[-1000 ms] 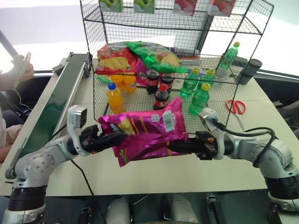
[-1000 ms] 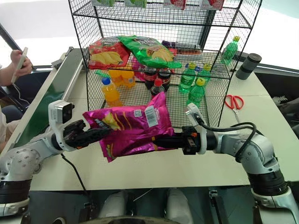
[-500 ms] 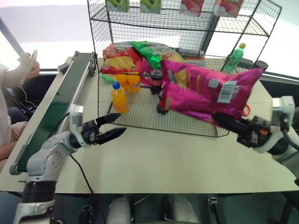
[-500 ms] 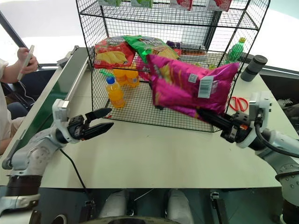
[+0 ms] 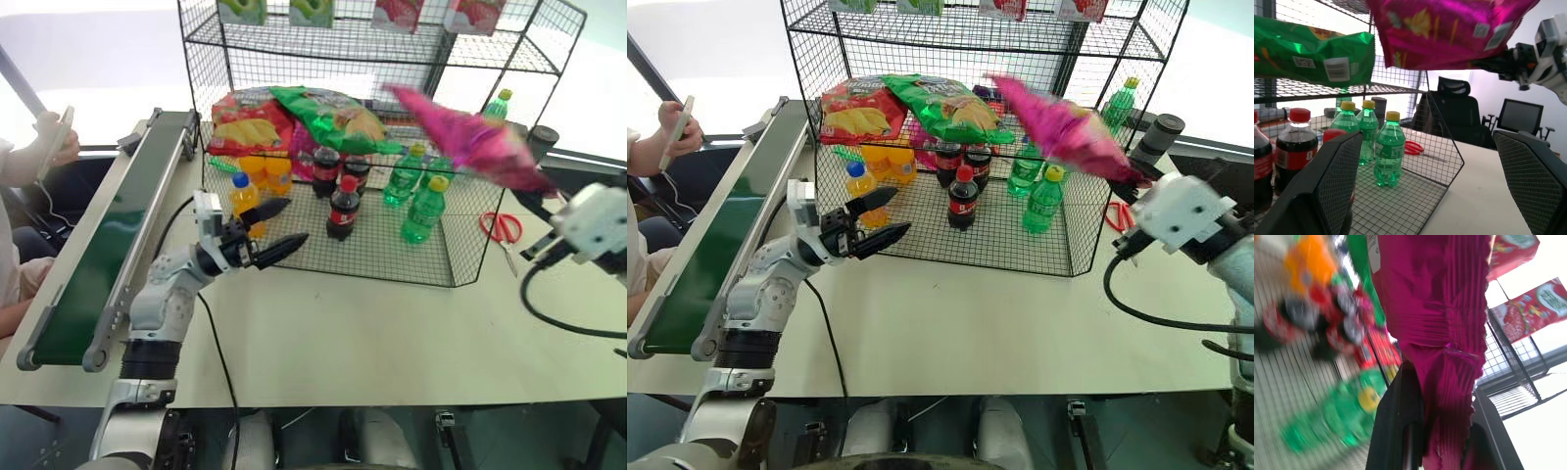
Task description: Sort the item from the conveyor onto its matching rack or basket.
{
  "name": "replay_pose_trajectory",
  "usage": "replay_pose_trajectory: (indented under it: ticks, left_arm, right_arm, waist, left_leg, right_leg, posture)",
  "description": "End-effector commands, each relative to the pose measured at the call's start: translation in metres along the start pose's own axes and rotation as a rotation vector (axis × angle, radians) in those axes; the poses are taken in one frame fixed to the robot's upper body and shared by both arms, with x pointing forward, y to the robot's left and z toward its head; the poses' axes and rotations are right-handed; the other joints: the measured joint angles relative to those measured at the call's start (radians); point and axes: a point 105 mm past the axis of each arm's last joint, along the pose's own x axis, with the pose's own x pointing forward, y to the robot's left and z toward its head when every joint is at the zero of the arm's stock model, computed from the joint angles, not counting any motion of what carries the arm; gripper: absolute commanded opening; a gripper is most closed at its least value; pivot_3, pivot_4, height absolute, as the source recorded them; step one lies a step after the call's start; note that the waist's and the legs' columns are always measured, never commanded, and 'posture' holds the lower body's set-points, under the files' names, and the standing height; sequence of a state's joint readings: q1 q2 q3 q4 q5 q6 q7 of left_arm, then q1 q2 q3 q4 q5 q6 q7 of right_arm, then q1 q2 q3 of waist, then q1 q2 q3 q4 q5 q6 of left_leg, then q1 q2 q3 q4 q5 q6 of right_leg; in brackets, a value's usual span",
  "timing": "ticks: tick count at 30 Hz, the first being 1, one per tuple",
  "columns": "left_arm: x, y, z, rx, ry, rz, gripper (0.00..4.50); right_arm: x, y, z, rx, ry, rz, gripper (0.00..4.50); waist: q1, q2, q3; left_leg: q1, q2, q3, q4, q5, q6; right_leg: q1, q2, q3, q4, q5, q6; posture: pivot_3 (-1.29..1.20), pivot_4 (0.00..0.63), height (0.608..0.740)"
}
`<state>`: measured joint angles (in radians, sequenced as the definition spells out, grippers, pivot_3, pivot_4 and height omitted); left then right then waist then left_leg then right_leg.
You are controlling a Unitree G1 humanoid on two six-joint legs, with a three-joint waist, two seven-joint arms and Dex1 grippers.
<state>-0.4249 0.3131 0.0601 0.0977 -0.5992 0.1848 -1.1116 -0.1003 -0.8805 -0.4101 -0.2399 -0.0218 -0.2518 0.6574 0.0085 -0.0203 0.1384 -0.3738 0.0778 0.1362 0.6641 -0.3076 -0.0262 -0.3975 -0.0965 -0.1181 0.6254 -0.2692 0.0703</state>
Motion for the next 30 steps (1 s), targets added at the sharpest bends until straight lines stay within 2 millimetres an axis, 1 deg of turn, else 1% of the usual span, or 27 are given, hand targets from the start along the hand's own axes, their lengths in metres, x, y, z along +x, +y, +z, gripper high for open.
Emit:
replay_pose_trajectory:
  ticks: [1,3,4,6,8,10,12,14,16,18,24,27,30]
  left_arm:
    - [0.000,-0.004,0.004,0.045,-0.010,0.003,4.50]
    - [0.000,-0.005,0.003,0.044,-0.012,0.010,4.50]
    - [-0.001,-0.007,0.003,0.047,-0.012,0.011,4.50]
    - [0.000,-0.010,0.001,0.044,-0.013,0.019,4.50]
    - [0.000,-0.013,-0.001,0.040,-0.014,0.022,4.50]
    - [0.001,-0.017,-0.005,0.035,-0.009,0.023,4.50]
    - [0.001,-0.019,-0.007,0.032,-0.011,0.027,4.50]
    - [0.001,-0.020,-0.007,0.033,-0.012,0.035,4.50]
    - [0.002,-0.022,-0.007,0.036,-0.012,0.039,4.50]
    - [0.002,-0.024,-0.007,0.032,-0.017,0.043,4.50]
    - [0.003,-0.027,-0.007,0.036,-0.014,0.049,4.50]
    - [0.004,-0.027,-0.007,0.034,-0.016,0.051,4.50]
    - [0.005,-0.029,-0.008,0.039,-0.009,0.046,4.50]
  right_arm:
    - [0.008,-0.010,-0.006,-0.227,0.029,-0.026,0.05]
    - [0.014,-0.014,-0.009,-0.240,0.019,-0.053,0.05]
    - [0.017,-0.014,-0.014,-0.285,0.041,-0.049,0.05]
    - [0.023,-0.016,-0.028,-0.322,0.092,-0.066,0.05]
    - [0.027,-0.014,-0.033,-0.343,0.099,-0.063,0.05]
    - [0.038,-0.015,-0.039,-0.311,0.104,-0.092,0.05]
    - [0.048,-0.021,-0.041,-0.312,0.104,-0.121,0.05]
    - [0.059,-0.026,-0.048,-0.285,0.127,-0.136,0.05]
    - [0.067,-0.031,-0.050,-0.248,0.123,-0.153,0.05]
    - [0.074,-0.037,-0.050,-0.251,0.122,-0.161,0.05]
    - [0.099,-0.042,-0.052,-0.238,0.124,-0.157,0.05]
    - [0.106,-0.042,-0.057,-0.221,0.144,-0.153,0.05]
    - [0.109,-0.043,-0.059,-0.204,0.142,-0.147,0.05]
  waist:
    - [-0.003,0.000,0.000]
    - [-0.007,0.000,0.000]
    - [-0.009,0.000,0.000]
    - [-0.015,0.000,0.000]
    - [-0.017,0.000,0.000]
    - [-0.020,0.001,0.000]
    - [-0.025,0.001,0.001]
    - [-0.026,0.002,0.001]
    - [-0.028,0.002,0.001]
    - [-0.026,0.002,0.001]
    - [-0.025,0.002,0.001]
    - [-0.025,0.002,0.001]
    - [-0.024,0.002,0.001]
  left_leg:
    - [0.000,0.000,0.000,0.000,0.000,-0.001]
    - [0.000,0.000,0.000,0.000,0.001,-0.001]
    - [0.001,0.000,0.000,0.000,0.001,-0.001]
    - [0.000,0.000,0.000,0.000,0.001,-0.001]
    - [0.000,0.000,0.000,0.000,0.001,-0.002]
    - [0.000,0.001,0.000,0.000,0.001,-0.002]
    - [0.001,0.001,0.001,0.000,0.001,-0.002]
    - [0.001,0.001,0.001,0.000,0.001,-0.002]
    - [0.001,0.001,0.001,0.000,0.002,-0.003]
    - [0.001,0.001,0.001,0.000,0.002,-0.003]
    - [0.001,0.001,0.001,0.000,0.002,-0.003]
    - [0.001,0.001,0.001,0.000,0.002,-0.003]
    - [0.001,0.001,0.002,0.000,0.002,-0.003]
  right_leg:
    - [0.000,0.000,0.000,0.000,0.000,0.000]
    - [0.000,0.000,0.000,0.001,0.000,0.000]
    - [0.000,0.000,0.000,0.001,0.000,0.000]
    - [0.000,0.000,0.000,0.001,0.000,0.000]
    - [0.000,0.000,0.000,0.001,0.000,0.000]
    - [0.000,0.000,0.000,0.001,0.000,0.001]
    - [0.000,0.000,0.000,0.001,0.000,0.001]
    - [0.000,0.000,0.001,0.002,0.000,0.000]
    - [-0.001,0.000,0.001,0.003,0.000,0.000]
    - [0.000,0.001,0.001,0.003,0.000,0.000]
    - [0.000,0.000,0.001,0.003,0.000,0.000]
    - [-0.001,0.000,0.001,0.003,0.000,0.000]
    - [-0.001,0.000,0.001,0.003,0.000,0.000]
  posture:
    - [0.00,0.150,0.726]
    - [0.00,0.150,0.726]
    - [0.00,0.150,0.726]
    - [0.00,0.150,0.726]
    - [0.00,0.150,0.726]
    - [0.00,0.150,0.726]
    - [0.00,0.150,0.726]
    - [0.00,0.150,0.726]
    - [0.00,0.150,0.726]
    - [0.00,0.150,0.726]
    - [0.00,0.150,0.726]
    - [0.00,0.150,0.726]
    - [0.00,0.150,0.726]
